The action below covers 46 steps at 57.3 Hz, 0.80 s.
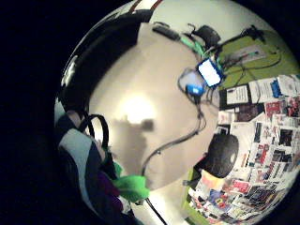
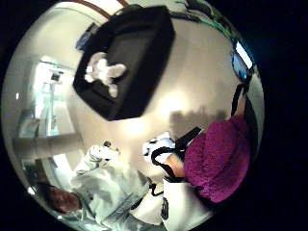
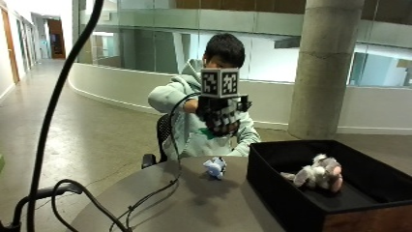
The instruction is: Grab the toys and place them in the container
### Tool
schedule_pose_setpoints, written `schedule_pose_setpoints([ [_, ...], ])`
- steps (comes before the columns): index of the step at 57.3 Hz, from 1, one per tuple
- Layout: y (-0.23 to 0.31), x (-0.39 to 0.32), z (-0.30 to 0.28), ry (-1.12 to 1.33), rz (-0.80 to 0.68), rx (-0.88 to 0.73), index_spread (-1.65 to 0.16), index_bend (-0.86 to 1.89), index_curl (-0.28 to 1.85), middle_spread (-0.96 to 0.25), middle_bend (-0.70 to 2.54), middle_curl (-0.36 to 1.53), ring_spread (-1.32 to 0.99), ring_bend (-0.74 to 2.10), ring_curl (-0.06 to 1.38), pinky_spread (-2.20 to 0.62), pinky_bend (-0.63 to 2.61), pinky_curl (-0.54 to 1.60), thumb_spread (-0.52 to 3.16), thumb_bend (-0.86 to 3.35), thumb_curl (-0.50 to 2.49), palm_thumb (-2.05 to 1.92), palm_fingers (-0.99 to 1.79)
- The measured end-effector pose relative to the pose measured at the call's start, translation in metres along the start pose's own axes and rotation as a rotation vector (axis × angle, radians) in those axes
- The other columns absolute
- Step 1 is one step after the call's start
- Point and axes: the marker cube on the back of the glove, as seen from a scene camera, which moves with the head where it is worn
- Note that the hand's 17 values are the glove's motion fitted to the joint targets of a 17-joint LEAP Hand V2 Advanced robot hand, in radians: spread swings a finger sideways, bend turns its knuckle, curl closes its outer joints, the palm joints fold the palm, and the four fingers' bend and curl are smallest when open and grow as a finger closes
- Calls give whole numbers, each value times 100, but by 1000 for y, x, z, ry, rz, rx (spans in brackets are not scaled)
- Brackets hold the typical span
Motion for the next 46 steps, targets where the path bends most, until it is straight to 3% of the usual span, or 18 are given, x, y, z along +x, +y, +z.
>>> schedule_pose_setpoints([
  [10, -45, -72, -68, -126, -35, 310, -20, 92, 92, -20, 119, 81, -32, 135, 70, -34, 109, 57, 74, 2, 84, 52, 108],
  [18, -88, -103, -77, -164, -49, 471, -20, 87, 94, -19, 114, 81, -31, 132, 68, -33, 109, 58, 73, -1, 87, 50, 96],
  [26, -115, -124, -53, -152, 8, 350, -20, 65, 94, -19, 104, 79, -31, 131, 68, -29, 111, 59, 89, -3, 83, 42, 55],
  [28, -121, -126, -46, -153, 33, 300, -20, 62, 94, -19, 97, 77, -31, 125, 68, -27, 109, 59, 99, -6, 77, 33, 33],
  [29, -123, -128, -43, -156, 44, 279, -20, 57, 92, -18, 86, 74, -29, 115, 66, -23, 108, 60, 102, -9, 73, 26, 3],
  [30, -124, -129, -40, -159, 53, 261, -20, 52, 91, -17, 92, 76, -28, 109, 66, -20, 108, 61, 105, -9, 71, 22, -10],
  [32, -127, -131, -36, -162, 62, 240, -21, 47, 86, -13, 66, 67, -23, 91, 61, -15, 112, 59, 108, -9, 66, 14, -38],
  [37, -128, -133, -30, -156, 53, 211, -23, 28, 72, -7, 41, 56, -14, 53, 45, -6, 106, 50, 114, -6, 58, 3, -45],
  [46, -116, -126, -34, -126, 20, 199, -24, 9, 56, -1, 17, 45, -5, 25, 33, 1, 91, 43, 119, -4, 48, -3, -32],
])
